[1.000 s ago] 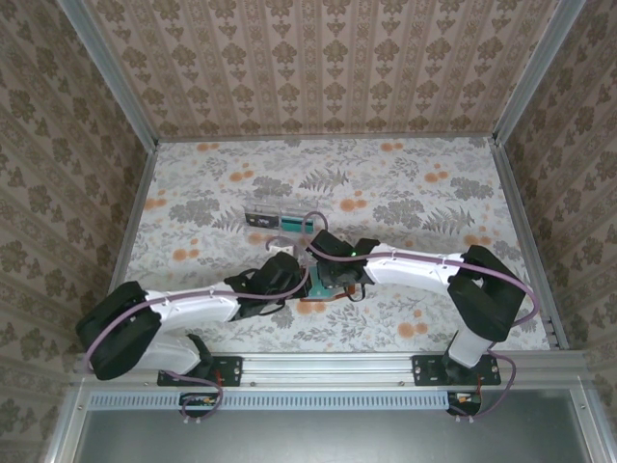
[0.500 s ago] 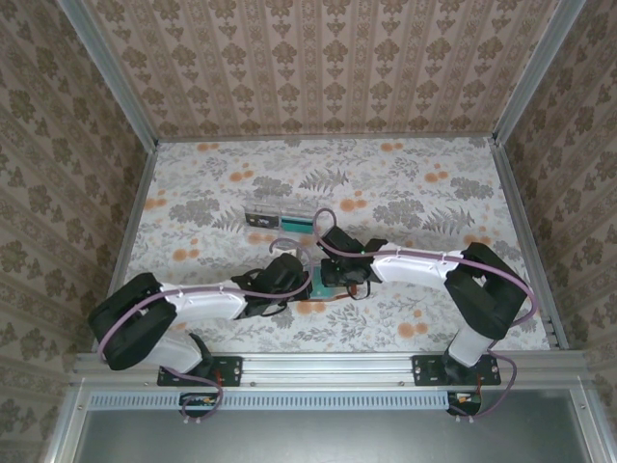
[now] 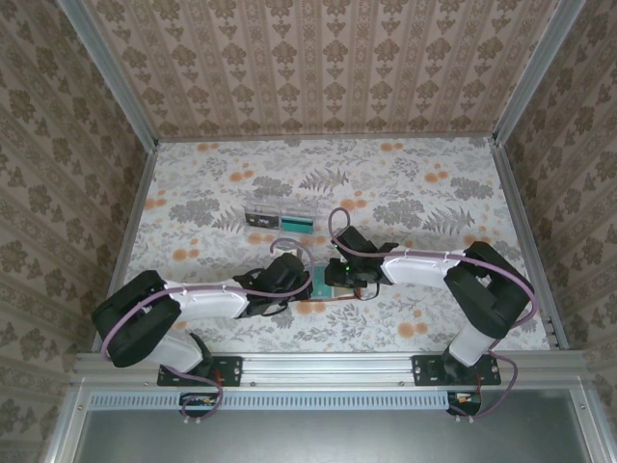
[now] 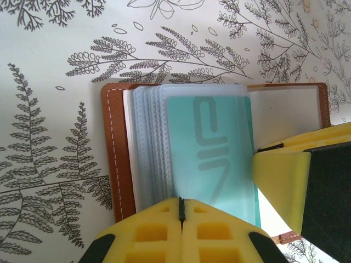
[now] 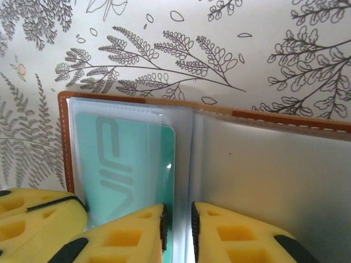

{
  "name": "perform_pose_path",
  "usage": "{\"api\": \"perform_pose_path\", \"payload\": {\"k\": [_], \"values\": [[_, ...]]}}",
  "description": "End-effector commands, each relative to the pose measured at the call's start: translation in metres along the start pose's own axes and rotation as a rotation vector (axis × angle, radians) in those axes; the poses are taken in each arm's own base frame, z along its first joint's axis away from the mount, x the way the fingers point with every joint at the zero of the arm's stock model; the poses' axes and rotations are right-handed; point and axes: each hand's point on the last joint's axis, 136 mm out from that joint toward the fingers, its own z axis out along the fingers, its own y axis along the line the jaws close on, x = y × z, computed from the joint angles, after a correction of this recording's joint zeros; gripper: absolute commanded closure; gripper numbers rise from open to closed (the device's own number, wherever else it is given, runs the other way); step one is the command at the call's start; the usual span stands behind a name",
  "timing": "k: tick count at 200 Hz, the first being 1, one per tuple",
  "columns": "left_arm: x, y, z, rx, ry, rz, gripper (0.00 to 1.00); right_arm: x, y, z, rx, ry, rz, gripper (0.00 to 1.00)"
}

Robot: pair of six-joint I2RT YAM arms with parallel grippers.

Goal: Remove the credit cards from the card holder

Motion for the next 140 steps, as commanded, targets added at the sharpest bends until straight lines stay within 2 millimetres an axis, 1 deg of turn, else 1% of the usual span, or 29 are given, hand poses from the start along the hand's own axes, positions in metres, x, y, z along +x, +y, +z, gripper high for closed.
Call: {"api": "perform_pose_path", "payload": {"k": [1,27,90,101,125,140], "values": [[0.0009,0.0042,0.0024,-0.026,0.015,-0.013,0.98,0.0022,0.0051,0.0,-0.064,0.016,0.044,0.78],[0.0009,0.0038,0.0023,-0.028,0.015,-0.014,0.99,0.0028,0.0055,0.0019,-0.096,0.024,0.062,0.8],[0.0025,0.0046,0.0038,-0.033,0.024,-0.017,0.99,0.0051,0.0076,0.0051,-0.156,0.048,0.099,0.8],[0.0023,0.0047,0.0038,-0.034,0.022,-0.016,0.99,0.0059,0.0071,0.0058,-0.162,0.052,0.105,0.82],[0.0023,0.0062,0.0035,-0.04,0.021,-0.02,0.99,0.0052,0.007,0.004,-0.18,0.048,0.117,0.83],[0.0022,0.0059,0.0037,-0.041,0.022,-0.021,0.99,0.0051,0.0067,0.0037,-0.187,0.05,0.123,0.87]]}}
